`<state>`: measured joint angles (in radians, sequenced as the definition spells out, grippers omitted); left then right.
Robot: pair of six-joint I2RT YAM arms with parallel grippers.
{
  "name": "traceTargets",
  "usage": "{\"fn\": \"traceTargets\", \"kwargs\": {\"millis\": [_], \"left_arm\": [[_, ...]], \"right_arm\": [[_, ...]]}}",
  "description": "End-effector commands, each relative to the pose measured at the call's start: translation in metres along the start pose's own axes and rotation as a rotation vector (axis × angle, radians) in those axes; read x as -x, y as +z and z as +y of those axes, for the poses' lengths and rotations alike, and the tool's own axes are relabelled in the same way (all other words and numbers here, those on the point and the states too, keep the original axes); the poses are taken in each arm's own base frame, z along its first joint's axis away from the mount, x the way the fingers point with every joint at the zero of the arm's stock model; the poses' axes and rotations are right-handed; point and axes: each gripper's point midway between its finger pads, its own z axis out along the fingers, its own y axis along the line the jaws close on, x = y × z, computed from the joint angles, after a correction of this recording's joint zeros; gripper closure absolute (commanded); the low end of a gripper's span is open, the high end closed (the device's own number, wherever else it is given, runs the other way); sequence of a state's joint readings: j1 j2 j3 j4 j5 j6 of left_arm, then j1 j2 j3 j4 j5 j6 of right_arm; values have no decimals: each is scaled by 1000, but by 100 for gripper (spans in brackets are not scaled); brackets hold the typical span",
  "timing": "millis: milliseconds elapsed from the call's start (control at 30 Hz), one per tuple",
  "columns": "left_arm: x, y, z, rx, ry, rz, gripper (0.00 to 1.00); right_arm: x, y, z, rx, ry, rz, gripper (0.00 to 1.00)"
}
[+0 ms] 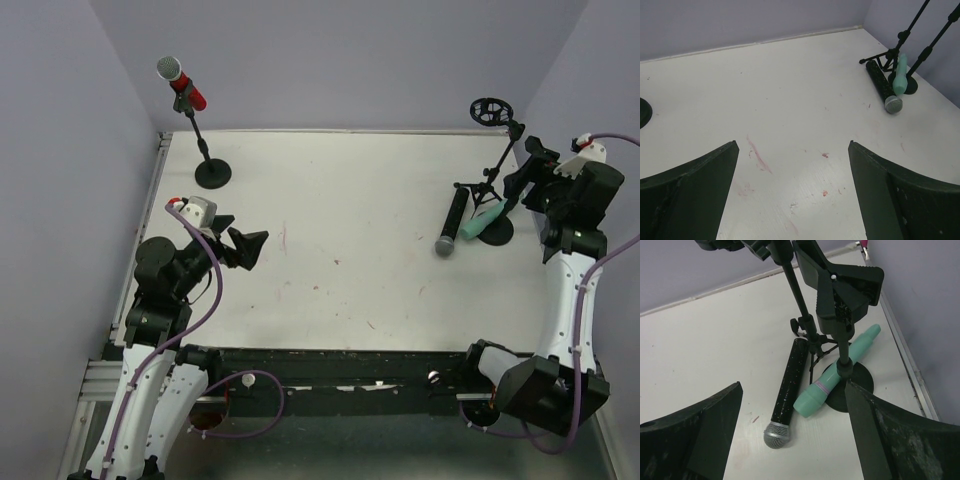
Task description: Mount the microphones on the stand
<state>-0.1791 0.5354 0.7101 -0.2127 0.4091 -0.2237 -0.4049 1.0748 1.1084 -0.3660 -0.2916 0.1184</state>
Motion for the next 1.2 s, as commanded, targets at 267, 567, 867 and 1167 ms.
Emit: {"fn": "traceTargets", "kwargs": {"millis": [267, 567, 867, 1167], "left_arm": [[-3, -1, -3, -19, 18, 1, 2], [-5, -1, -2, -17, 16, 5, 2], [-5, 0, -1, -14, 15, 7, 2], [-9, 2, 0, -17, 9, 20, 2]], "right_arm": [[-20, 42, -27, -2, -234, -78, 10], [-28, 54, -31, 6, -272, -130, 9], [-27, 74, -39, -3, -340, -220, 11], [-32, 90, -37, 39, -386, -300, 29]]}}
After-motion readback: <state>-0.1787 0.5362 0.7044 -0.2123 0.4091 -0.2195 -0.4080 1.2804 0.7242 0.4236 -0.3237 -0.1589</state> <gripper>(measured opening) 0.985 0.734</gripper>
